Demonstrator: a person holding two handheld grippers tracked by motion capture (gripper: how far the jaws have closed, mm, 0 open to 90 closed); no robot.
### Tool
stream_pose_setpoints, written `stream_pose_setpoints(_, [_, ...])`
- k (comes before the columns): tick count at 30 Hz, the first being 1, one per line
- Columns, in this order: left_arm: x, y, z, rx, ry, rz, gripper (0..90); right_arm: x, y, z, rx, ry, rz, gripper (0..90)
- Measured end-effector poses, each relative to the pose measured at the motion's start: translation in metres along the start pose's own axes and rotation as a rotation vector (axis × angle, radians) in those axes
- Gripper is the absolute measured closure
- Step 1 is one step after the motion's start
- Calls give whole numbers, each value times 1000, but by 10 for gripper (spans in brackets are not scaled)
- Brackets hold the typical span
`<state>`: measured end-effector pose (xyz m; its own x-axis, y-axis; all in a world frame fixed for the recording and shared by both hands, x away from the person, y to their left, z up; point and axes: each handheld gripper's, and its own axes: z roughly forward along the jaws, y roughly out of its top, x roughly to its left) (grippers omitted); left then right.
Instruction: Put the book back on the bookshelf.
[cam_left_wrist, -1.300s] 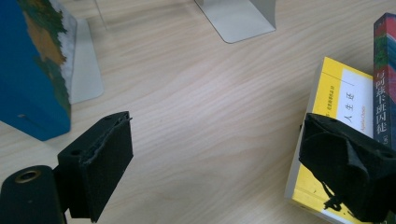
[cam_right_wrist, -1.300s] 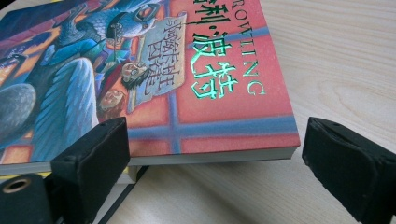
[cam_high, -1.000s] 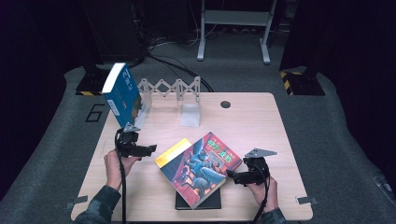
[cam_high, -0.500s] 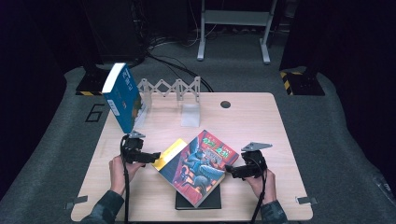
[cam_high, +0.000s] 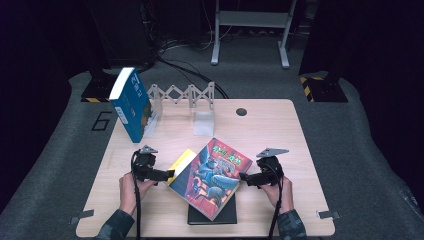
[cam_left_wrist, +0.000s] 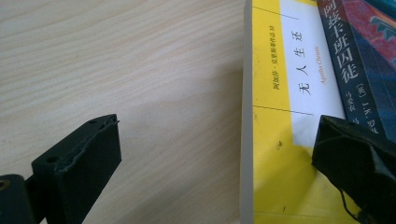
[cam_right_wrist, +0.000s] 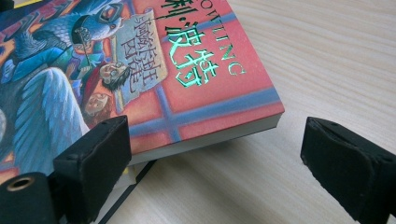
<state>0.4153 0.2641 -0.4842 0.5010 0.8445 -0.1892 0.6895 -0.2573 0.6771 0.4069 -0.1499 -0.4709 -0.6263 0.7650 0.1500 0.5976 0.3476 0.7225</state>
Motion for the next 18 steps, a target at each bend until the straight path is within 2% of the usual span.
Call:
stream_pose_setpoints(4, [0,-3,-1,3,-19,-17,0,-2,2,3,0,10,11,81])
stream_pose_setpoints(6, [-1,-5,-2,9,-21,-10,0,-4,4,5,0,15,6,81])
stream_pose_setpoints(7, [-2,-6,-2,8,-25,-4,0,-3,5,5,3,21,22,81])
stream_pose_setpoints(8, [-2,-6,-3,10,-24,3,0,-5,6,6,-3,18,6,83])
stream_pose_setpoints(12, [-5,-9,-4,8,-23,-1,0,-6,8,9,-4,29,5,88])
stream_pose_setpoints(13, [-4,-9,-4,13,-24,15,0,-7,8,9,-5,34,7,87])
stream_pose_setpoints(16, [-6,-10,-4,10,-27,11,0,-7,6,9,0,48,39,92])
stream_pose_setpoints(18, [-7,-11,-5,9,-27,3,0,-6,6,8,-11,42,38,101])
